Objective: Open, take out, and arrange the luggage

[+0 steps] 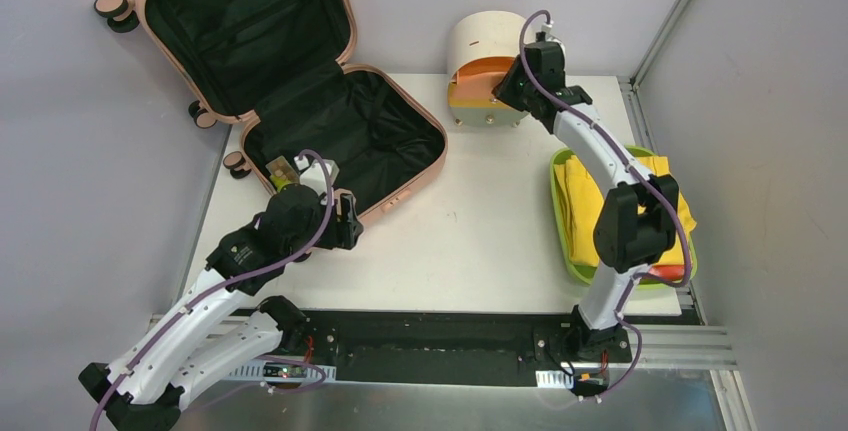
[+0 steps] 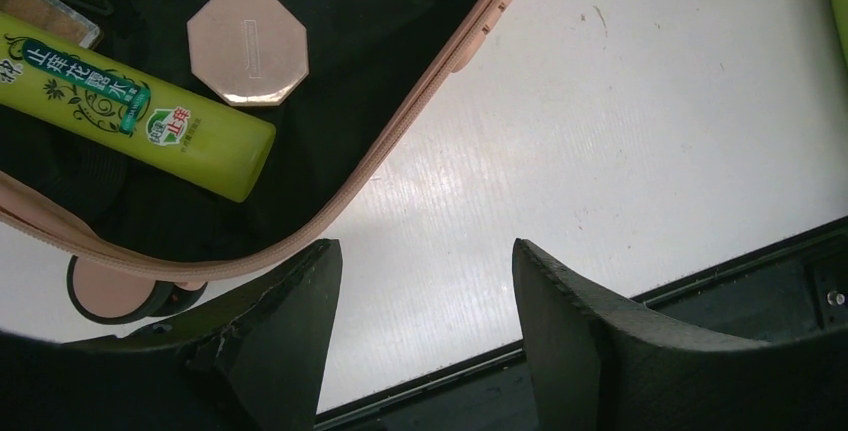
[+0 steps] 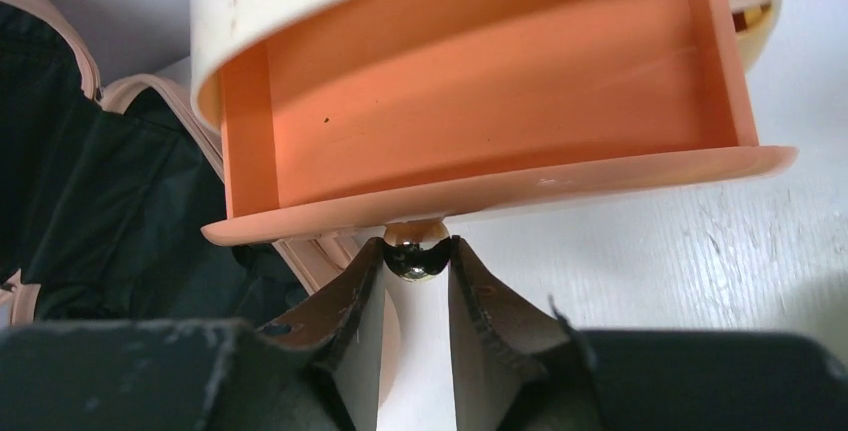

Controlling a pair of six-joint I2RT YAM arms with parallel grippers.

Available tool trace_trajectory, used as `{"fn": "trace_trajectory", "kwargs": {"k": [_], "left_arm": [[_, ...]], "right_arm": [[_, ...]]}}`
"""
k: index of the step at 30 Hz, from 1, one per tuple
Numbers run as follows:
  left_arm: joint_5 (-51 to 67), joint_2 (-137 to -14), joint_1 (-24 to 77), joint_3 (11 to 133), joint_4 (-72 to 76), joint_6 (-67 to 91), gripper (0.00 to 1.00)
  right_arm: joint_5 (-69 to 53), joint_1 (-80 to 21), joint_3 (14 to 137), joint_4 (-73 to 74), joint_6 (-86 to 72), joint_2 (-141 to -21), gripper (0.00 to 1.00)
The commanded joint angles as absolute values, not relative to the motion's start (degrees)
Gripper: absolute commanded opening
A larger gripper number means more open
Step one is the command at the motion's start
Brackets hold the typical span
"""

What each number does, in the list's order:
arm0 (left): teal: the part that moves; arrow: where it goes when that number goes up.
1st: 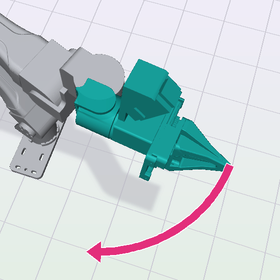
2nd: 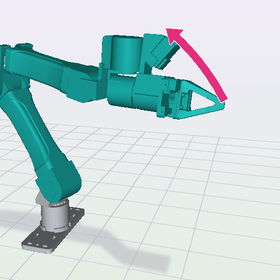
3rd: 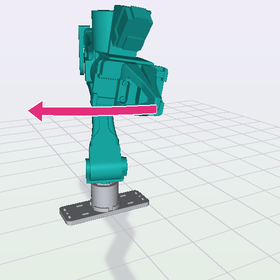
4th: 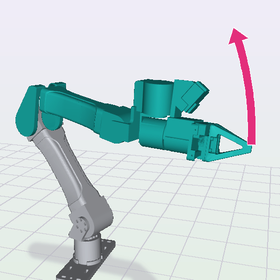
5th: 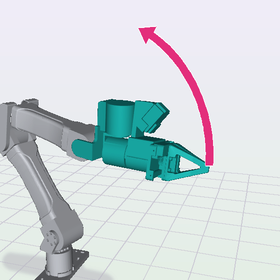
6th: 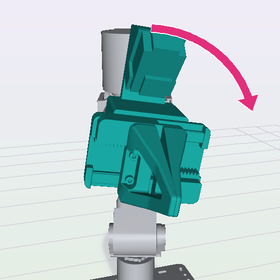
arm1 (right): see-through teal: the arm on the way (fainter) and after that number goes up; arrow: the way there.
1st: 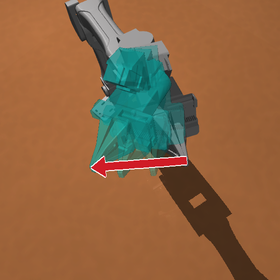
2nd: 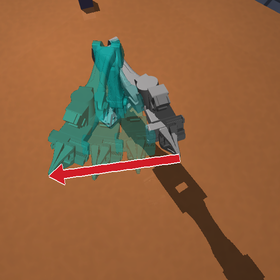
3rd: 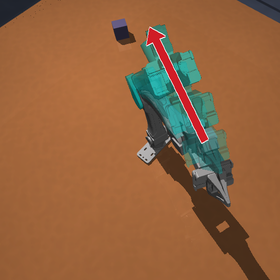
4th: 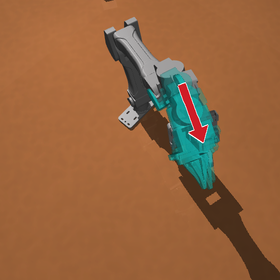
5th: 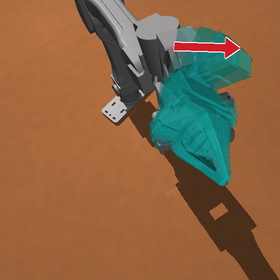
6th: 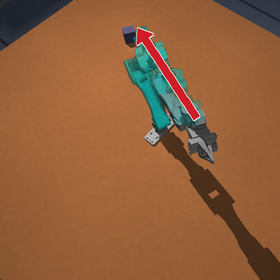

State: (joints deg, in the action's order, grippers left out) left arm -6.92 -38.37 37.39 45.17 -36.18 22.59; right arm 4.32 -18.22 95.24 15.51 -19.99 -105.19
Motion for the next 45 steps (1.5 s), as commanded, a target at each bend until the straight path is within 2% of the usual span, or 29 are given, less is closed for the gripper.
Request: {"fn": "trace_trajectory", "kwargs": {"k": [1,6,9,14,19,27,32,37,40,45], "left_arm": [[-10.7,-37.5,36.7,45.3,-35.8,24.8,0.64],[-15.1,-37.6,36.7,46.4,-35.8,25.9,0.64],[-18.6,-38.4,36.7,47.3,-35.8,25.3,0.65],[-26.6,-41.2,36.2,51.9,-37.5,23.6,0.66],[-33.7,-45.6,33.1,55.3,-38.1,24.2,0.67],[-34.3,-56.3,21.6,62.2,-38.2,26.3,0.6],[-30.4,-66.6,13.0,68.0,-38.2,30.1,0.58],[-30.3,-74.4,10.0,70.5,-38.8,33.5,0.49],[-32.5,-75.5,10.0,68.4,-38.7,38.5,0.53],[-33.8,-81.7,9.2,71.5,-38.6,37.6,0.56]], "right_arm": [[4.9,-18.9,91.2,14.4,-19.5,-99.4,0.14],[5.6,-19.3,87.6,13.8,-19.4,-96.5,0.16],[4.8,-19.3,87.9,14.5,-19.0,-96.3,0.25],[3.5,-19.3,89.8,18.9,-19.0,-94.2,0.5],[-0.3,-19.5,86.7,20.3,-21.8,-87.5,0.6],[-3.7,-26.0,83.7,27.5,-22.8,-80.0,0.59],[-4.7,-29.2,81.2,29.7,-24.7,-76.6,0.56],[-4.7,-30.0,77.5,26.9,-25.4,-73.1,0.55],[-4.2,-30.1,76.6,26.8,-25.1,-72.0,0.55],[-4.4,-30.1,75.9,26.7,-24.7,-70.4,0.55]]}}
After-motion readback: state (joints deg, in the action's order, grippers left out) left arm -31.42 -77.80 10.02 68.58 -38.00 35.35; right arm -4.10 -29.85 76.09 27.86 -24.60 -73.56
